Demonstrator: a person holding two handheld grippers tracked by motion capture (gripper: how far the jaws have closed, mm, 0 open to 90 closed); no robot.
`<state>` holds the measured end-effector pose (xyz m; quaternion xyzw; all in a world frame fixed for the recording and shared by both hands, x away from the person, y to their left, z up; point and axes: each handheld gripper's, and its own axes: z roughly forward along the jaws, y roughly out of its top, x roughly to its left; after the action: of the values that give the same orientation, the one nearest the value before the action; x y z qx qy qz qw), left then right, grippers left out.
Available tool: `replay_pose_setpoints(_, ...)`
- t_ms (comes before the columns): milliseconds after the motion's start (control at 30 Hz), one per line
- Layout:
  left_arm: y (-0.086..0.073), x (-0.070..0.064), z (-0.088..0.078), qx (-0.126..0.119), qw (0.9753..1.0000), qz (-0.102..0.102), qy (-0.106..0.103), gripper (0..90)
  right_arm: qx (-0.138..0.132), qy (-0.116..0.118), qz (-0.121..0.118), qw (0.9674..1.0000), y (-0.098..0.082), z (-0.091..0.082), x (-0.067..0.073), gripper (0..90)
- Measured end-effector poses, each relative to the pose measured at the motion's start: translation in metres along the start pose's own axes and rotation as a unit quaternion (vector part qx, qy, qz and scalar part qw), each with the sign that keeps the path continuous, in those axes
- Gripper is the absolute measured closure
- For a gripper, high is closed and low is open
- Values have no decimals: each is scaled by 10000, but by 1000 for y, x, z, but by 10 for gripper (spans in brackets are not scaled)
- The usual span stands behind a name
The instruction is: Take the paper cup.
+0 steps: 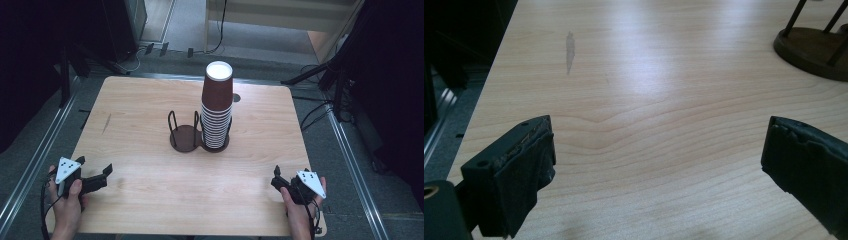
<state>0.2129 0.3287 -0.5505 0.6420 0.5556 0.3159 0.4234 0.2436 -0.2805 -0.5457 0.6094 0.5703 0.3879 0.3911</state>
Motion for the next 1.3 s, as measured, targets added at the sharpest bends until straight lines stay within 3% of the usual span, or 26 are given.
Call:
replay_pose_setpoints(133, 0, -2, 0, -4, 9999, 123, -40, 18, 30, 93, 280, 9996, 1, 1, -3, 64)
replay_pose_setpoints(333, 1, -3, 3, 44, 9999, 148, 10, 18, -61, -6, -39, 10000, 0, 0, 4, 137)
replay_pose_setpoints(367, 2, -5, 5, 82, 9997, 204, 129, 18, 22, -98, -134, 9999, 1, 1, 7, 138)
replay_pose_setpoints(500, 3, -10, 8, 120, 9992, 312, 210, 22, 27, -93, -122, 9999, 4, 2, 8, 134)
replay_pose_setpoints(600, 4, -11, 10, 133, 9991, 326, 231, 22, -2, -74, 45, 10000, 9, 0, 8, 131)
replay_pose_setpoints(667, 5, -9, 11, 136, 9993, 202, 271, 22, -53, -109, 250, 9996, 15, -2, 7, 126)
replay_pose_setpoints(767, 5, -8, 11, 158, 9994, 162, 266, 22, -70, -122, 251, 9996, 18, -4, 8, 125)
replay_pose_setpoints(900, 5, -9, 11, 184, 9991, 200, 329, 22, -57, -8, 259, 9996, 21, -5, 10, 126)
replay_pose_setpoints(967, 6, -10, 13, 196, 9989, 203, 365, 23, 37, 294, 496, 9983, 27, -8, 15, 128)
replay_pose_setpoints(1000, 6, -9, 13, 207, 9989, 198, 362, 23, 37, 294, 496, 9983, 27, -8, 15, 128)
replay_pose_setpoints(1100, 6, -9, 14, 211, 9990, 163, 360, 22, -33, 477, 324, 9983, 36, -15, 28, 127)
replay_pose_setpoints(1300, 7, -10, 16, 209, 9988, 159, 403, 22, -169, 620, 48, 9979, 48, -21, 42, 129)
